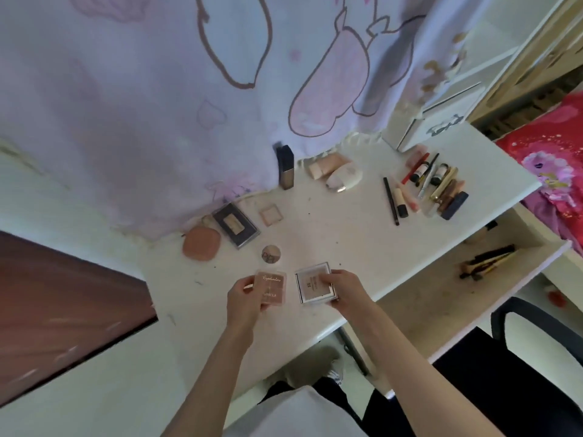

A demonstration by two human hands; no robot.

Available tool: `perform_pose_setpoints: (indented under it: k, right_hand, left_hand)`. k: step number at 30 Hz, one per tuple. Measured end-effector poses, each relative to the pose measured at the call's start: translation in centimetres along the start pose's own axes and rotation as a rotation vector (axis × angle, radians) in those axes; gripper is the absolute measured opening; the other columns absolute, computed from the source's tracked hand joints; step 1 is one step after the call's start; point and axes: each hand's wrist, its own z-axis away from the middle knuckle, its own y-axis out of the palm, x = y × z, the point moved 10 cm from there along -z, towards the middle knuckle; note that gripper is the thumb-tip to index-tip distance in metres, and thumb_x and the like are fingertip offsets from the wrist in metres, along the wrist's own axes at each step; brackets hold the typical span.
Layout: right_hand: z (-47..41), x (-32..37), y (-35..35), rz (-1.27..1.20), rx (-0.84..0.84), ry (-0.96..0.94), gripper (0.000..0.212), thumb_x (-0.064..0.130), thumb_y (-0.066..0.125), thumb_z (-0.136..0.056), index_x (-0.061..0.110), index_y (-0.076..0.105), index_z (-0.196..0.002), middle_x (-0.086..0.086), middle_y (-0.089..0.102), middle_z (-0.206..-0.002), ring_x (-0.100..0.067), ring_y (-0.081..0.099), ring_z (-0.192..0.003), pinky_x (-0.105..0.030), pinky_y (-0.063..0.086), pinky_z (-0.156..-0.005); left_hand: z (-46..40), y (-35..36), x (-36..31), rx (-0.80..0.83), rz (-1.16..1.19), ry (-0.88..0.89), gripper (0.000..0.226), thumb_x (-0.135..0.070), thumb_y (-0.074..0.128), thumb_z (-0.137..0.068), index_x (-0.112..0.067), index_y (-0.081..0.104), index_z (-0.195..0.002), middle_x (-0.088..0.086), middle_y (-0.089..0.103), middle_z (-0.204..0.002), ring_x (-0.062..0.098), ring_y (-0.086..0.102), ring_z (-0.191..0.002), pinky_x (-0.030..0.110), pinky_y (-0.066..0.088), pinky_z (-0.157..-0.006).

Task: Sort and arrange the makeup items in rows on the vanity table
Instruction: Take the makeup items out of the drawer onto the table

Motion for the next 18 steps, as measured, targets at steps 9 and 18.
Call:
perform_pose_setpoints:
  k: [9,18]
  right_hand:
    - [0.2,-3.1,5.2,0.024,-0.025,0.050,0.018,0.001,0.052,-0.090,0.003,0.051,-0.108,-0.011,0.062,-0.087,-0.021,0.060,-0.079,-0.042,0.048,-0.083]
    - [0.4,-1.3,6.8,0.464,-0.293,-0.161,0.023,0.016,0.061,-0.085,0.010,0.064,-0.108,-0.003,0.063,-0.087,-0.021,0.060,-0.083,-0.036,0.055,-0.074]
  left_hand:
    - [-2.8,-8.0,1.9,-0.141,-0.168,-0.005,0.029,-0.023,0.062,-0.088,-0.007,0.059,-0.112,0.010,0.062,-0.107,0.022,0.057,-0.092,0.030,0.043,-0.078]
    - [-4.2,-7.3,-0.6,-0.019,-0.613,0.202,0.065,-0.019,0.074,-0.075,-0.006,0.039,-0.128,0.015,0.047,-0.124,0.030,0.048,-0.111,0.034,0.039,-0.089]
